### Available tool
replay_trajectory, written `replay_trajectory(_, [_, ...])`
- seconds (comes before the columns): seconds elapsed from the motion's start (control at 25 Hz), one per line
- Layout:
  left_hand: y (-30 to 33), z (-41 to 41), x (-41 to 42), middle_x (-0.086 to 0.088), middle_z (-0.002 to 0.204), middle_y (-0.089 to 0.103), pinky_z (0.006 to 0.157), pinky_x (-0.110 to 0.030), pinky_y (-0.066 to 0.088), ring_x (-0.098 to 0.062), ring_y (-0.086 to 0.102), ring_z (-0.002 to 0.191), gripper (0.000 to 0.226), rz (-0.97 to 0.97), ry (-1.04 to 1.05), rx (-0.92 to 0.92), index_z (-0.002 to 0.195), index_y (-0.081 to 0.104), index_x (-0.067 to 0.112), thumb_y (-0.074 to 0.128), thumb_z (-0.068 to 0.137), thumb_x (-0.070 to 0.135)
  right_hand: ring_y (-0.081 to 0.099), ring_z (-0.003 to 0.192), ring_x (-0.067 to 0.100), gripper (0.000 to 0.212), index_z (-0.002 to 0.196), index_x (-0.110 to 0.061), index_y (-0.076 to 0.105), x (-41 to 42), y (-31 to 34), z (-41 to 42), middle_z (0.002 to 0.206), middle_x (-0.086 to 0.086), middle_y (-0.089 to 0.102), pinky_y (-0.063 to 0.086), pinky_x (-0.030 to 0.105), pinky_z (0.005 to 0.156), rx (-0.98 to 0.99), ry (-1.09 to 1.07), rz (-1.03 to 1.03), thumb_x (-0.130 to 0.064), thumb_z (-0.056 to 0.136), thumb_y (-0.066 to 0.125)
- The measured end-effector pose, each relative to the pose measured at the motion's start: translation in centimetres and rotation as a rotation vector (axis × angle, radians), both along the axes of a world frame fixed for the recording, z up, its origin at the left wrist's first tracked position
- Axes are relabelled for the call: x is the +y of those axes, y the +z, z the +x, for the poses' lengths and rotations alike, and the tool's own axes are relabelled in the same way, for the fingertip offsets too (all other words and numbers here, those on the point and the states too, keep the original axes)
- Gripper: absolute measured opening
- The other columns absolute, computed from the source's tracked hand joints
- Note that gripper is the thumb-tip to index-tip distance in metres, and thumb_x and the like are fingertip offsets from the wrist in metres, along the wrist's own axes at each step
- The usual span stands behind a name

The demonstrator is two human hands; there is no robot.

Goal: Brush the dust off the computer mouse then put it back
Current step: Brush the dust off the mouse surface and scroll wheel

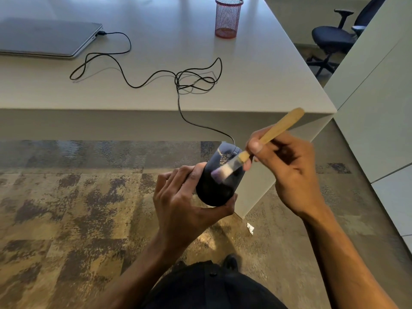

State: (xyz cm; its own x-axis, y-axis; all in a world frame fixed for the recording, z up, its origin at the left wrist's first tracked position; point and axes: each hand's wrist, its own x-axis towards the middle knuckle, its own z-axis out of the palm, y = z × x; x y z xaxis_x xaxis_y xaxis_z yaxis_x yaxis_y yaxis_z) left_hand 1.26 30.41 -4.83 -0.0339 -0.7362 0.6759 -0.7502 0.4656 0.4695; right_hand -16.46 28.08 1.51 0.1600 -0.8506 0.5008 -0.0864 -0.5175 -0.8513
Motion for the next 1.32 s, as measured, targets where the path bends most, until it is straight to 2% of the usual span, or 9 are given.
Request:
replay_trajectory(0.12, [0.1,0.0,0.0,-0.003,0.091,0.068,0.079,-0.022,0.036,-0.010,0.056,0.083,0.068,-0.013,-0.004,-0.002,0.102,0.067,0.003,0.069,0.069,0.063,0.067,0.069,0.017,0.013,0.091,-0.020,0.068,0.2,-0.2,0.0,0.072,0.001,0.068,0.055,0.029,0.072,0.060,0.014,0.021,-0.020,0.097,0.056])
replay_trajectory(0.36, [0.1,-0.1,0.2,-0.002,0.090,0.068,0.078,-0.022,0.036,-0.011,0.057,0.081,0.067,-0.016,-0.013,0.004,0.100,0.068,0.005,0.068,0.069,0.064,0.070,0.077,0.009,0.011,0.098,-0.022,0.064,-1.1,-0.2,-0.6,0.082,-0.017,0.067,0.058,0.038,0.073,0.195,-0.372,-0.055,-0.028,0.098,0.054])
replay_trajectory(0.52, [0.1,-0.1,0.2,-0.003,0.091,0.068,0.079,-0.022,0.036,-0.011,0.056,0.082,0.068,-0.020,-0.006,0.012,0.102,0.067,0.005,0.066,0.071,0.065,0.066,0.070,0.010,0.014,0.092,-0.017,0.065,-0.9,0.2,-1.1,0.079,-0.013,0.067,0.054,0.027,0.072,0.035,-0.137,-0.085,-0.020,0.099,0.053])
replay_trajectory(0.6, [0.0,-0.2,0.1,-0.003,0.092,0.068,0.079,-0.022,0.036,-0.011,0.057,0.082,0.069,-0.021,-0.006,0.011,0.102,0.067,0.005,0.065,0.072,0.067,0.066,0.068,0.009,0.015,0.091,-0.016,0.066,-0.7,0.1,-1.1,0.078,-0.013,0.067,0.053,0.024,0.073,0.068,-0.078,-0.067,-0.020,0.099,0.054])
replay_trajectory(0.72, [0.0,-0.2,0.1,-0.002,0.092,0.068,0.080,-0.021,0.036,-0.010,0.056,0.083,0.068,-0.020,-0.012,0.012,0.101,0.068,0.005,0.066,0.072,0.067,0.068,0.071,0.007,0.015,0.092,-0.021,0.065,-1.1,-0.4,-1.2,0.074,-0.014,0.067,0.054,0.020,0.073,0.195,-0.238,-0.056,-0.026,0.099,0.053])
replay_trajectory(0.84, [0.0,-0.2,0.2,-0.001,0.089,0.067,0.079,-0.020,0.034,-0.007,0.054,0.082,0.066,-0.031,-0.017,0.010,0.099,0.068,0.006,0.067,0.071,0.065,0.068,0.073,0.007,0.015,0.096,-0.018,0.065,-1.8,-0.4,-1.5,0.078,-0.014,0.067,0.058,0.028,0.071,0.204,-0.394,-0.070,-0.026,0.100,0.053])
replay_trajectory(1.04, [-0.1,-0.2,0.2,-0.001,0.091,0.067,0.080,-0.020,0.035,-0.008,0.054,0.083,0.067,-0.038,-0.023,0.017,0.101,0.067,0.005,0.065,0.073,0.066,0.066,0.069,0.007,0.014,0.092,-0.022,0.065,-1.7,-0.3,-1.5,0.074,-0.013,0.067,0.053,0.024,0.073,0.080,-0.206,-0.073,-0.023,0.100,0.053])
replay_trajectory(1.24, [-0.2,-0.2,0.1,-0.001,0.091,0.067,0.079,-0.022,0.036,-0.008,0.055,0.082,0.067,-0.029,-0.028,0.011,0.102,0.067,0.006,0.064,0.073,0.067,0.066,0.071,0.003,0.014,0.094,-0.014,0.064,-2.6,-0.4,-1.5,0.076,-0.012,0.066,0.056,0.031,0.074,0.136,-0.430,-0.004,-0.019,0.101,0.053])
replay_trajectory(1.32, [-0.3,-0.1,0.1,-0.001,0.091,0.067,0.079,-0.022,0.036,-0.008,0.055,0.082,0.067,-0.029,-0.028,0.008,0.102,0.067,0.006,0.066,0.072,0.066,0.066,0.071,0.003,0.014,0.093,-0.013,0.064,-2.5,0.2,-1.3,0.076,-0.013,0.067,0.053,0.024,0.073,0.066,-0.339,-0.048,-0.017,0.101,0.053])
